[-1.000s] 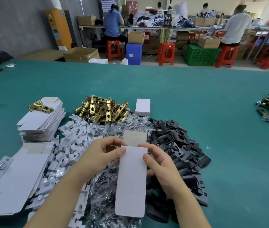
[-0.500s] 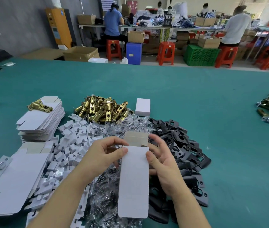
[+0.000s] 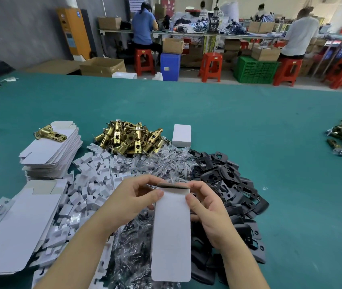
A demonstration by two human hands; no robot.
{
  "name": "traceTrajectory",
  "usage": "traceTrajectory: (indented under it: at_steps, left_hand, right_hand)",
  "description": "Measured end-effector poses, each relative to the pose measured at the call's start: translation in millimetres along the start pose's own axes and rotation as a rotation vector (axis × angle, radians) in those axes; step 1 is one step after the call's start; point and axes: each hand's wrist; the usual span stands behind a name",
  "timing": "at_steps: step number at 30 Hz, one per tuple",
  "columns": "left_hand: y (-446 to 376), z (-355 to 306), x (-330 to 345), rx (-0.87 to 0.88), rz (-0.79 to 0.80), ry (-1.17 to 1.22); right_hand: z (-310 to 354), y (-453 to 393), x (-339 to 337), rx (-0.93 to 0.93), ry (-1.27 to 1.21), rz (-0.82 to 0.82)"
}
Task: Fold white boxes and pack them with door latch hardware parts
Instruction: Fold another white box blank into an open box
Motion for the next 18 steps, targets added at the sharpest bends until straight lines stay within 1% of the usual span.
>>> traceTrajectory:
  at_steps: [5, 8, 11, 16, 18]
  left_hand:
    - [-1, 1, -1, 0.001, -0.025, 0.013]
    - [-2, 4, 0, -0.001, -0.032, -0.02]
    - [-3, 2, 5, -0.025, -0.017, 0.058]
    - [-12, 0, 17, -0.065, -0.124, 0.027]
    - [-15, 0, 19, -0.078, -0.08, 0.027]
  right_hand:
    - [2, 0, 1, -0.003, 0.015, -0.008]
    - [2, 0, 1, -0.027, 0.022, -0.019]
    - [3, 0, 1, -0.045, 0.082, -0.065]
    - [4, 0, 3, -0.067, 0.113, -0.103]
    - [5, 1, 3, -0.089, 0.115, -0.107]
Point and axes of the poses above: each hand's wrist, its own y-axis away from the middle knuckle, its own x-axis out of the palm, z = x × y, and after that the axes turned 2 degrees about -y, right-handed
